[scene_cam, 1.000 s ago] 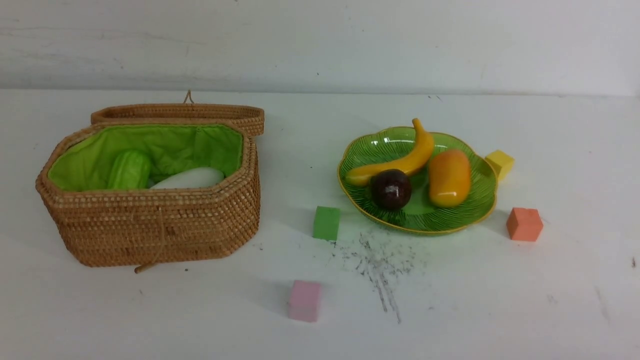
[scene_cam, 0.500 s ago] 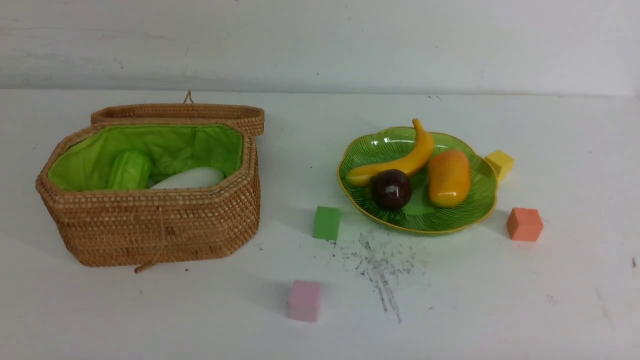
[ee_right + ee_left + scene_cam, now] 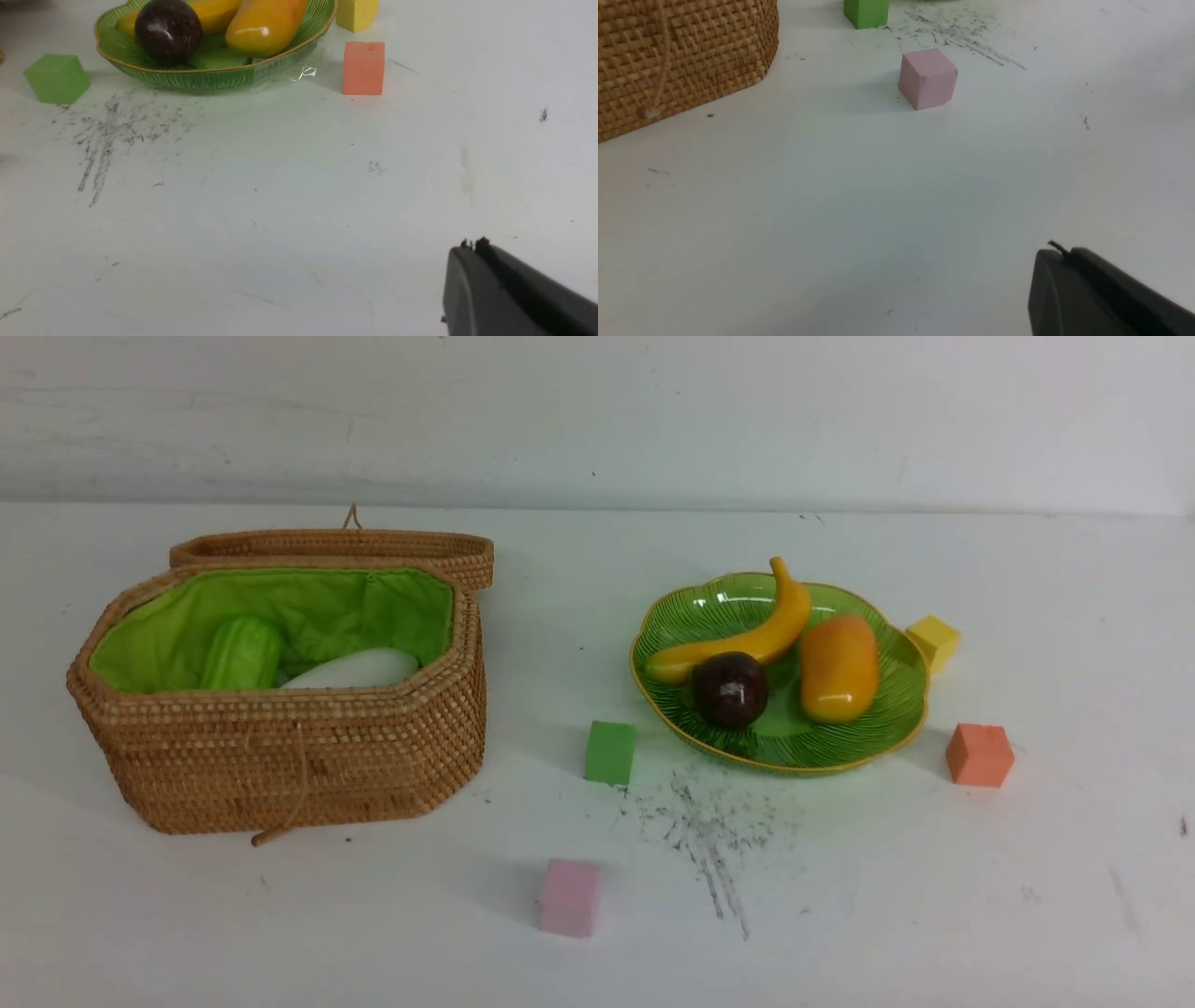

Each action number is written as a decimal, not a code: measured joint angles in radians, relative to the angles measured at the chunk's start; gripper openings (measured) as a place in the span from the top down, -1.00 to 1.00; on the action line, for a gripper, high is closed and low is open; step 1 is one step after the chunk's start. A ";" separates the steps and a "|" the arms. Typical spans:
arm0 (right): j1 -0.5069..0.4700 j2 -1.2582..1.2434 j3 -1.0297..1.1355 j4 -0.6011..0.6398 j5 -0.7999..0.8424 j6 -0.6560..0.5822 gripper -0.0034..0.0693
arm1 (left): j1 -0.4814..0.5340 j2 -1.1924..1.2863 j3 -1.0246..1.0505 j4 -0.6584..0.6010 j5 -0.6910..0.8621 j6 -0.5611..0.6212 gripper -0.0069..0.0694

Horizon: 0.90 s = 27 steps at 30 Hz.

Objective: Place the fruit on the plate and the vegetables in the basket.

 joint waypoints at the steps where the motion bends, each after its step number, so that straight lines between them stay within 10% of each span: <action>1: 0.000 0.000 0.000 0.000 0.000 0.000 0.91 | 0.000 0.000 0.000 0.000 0.000 0.000 0.83; 12: 0.000 0.000 0.000 0.000 0.000 0.000 0.90 | 0.055 0.000 0.039 0.111 -0.044 0.052 0.82; 20: 0.000 0.000 0.000 0.000 0.000 0.001 0.89 | 0.456 0.000 0.047 -0.135 -0.345 0.105 0.85; 27: 0.000 0.000 0.000 0.000 0.000 0.001 0.88 | 0.692 0.000 0.079 -0.258 -0.284 0.198 0.85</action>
